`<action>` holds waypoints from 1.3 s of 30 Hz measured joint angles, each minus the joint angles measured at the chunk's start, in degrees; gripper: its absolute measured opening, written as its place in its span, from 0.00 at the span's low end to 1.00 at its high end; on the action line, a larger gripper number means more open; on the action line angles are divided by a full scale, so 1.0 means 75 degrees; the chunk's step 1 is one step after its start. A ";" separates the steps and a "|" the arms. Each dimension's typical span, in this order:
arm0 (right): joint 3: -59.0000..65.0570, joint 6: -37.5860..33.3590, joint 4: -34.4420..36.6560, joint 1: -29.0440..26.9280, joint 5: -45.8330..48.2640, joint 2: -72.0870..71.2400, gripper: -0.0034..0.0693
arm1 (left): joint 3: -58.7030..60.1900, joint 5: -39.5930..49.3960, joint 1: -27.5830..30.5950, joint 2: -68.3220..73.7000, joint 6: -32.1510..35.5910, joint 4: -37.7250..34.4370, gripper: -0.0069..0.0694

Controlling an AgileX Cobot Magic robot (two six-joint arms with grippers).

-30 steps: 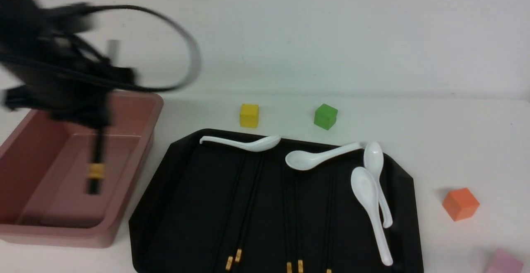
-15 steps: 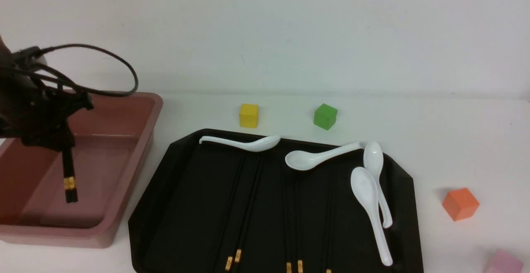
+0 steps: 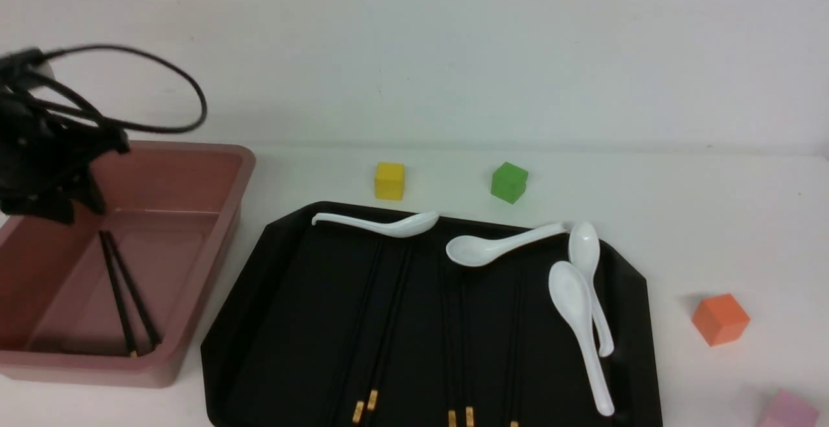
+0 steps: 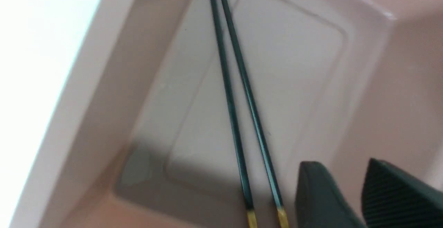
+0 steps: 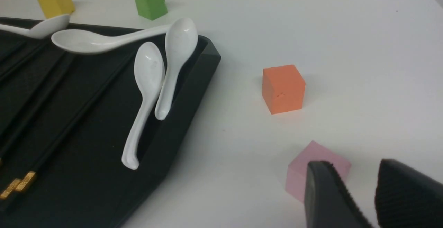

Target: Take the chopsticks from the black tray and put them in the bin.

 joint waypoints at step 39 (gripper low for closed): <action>0.0000 0.0000 0.0017 0.0000 0.0000 0.0000 0.38 | 0.7902 -0.2269 0.0000 -1.1657 0.1478 -0.1991 0.07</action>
